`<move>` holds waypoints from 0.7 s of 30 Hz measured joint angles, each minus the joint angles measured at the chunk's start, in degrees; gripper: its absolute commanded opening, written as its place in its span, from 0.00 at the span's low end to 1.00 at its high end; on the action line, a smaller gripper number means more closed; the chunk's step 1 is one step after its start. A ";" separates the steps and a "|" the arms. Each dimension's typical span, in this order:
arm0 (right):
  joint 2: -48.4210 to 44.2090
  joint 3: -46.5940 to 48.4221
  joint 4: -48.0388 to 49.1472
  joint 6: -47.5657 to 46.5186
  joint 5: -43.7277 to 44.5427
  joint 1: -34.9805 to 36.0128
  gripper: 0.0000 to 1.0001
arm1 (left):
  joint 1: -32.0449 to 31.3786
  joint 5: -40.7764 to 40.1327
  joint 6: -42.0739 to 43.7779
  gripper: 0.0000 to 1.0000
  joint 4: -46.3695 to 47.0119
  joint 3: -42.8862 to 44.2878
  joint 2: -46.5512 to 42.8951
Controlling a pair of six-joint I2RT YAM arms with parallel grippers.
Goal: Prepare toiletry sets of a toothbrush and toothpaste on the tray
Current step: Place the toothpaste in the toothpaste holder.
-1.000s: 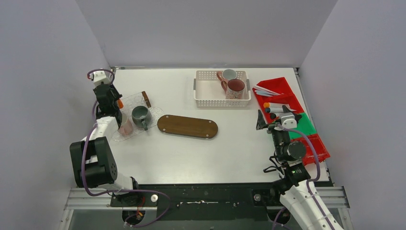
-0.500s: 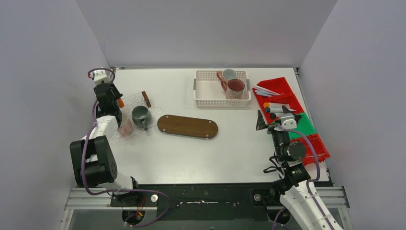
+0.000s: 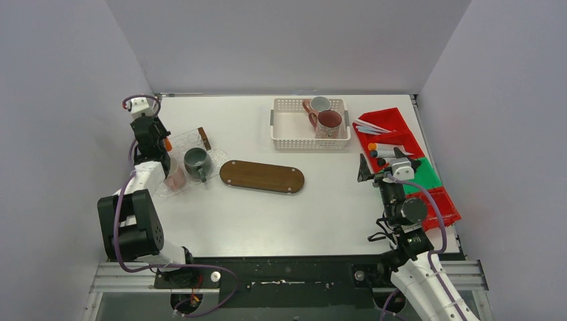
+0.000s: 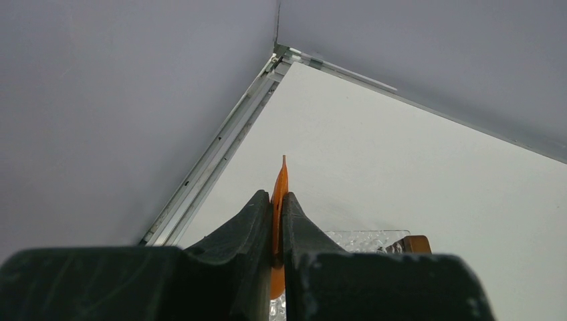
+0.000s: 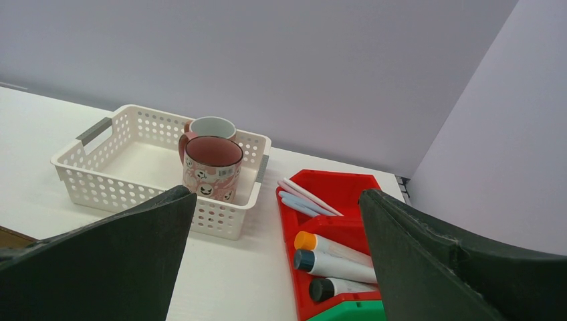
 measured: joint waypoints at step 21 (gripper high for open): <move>-0.68 -0.24 0.00 -0.02 0.00 0.00 1.00 | 0.00 0.72 -0.66 0.00 1.51 -1.11 0.44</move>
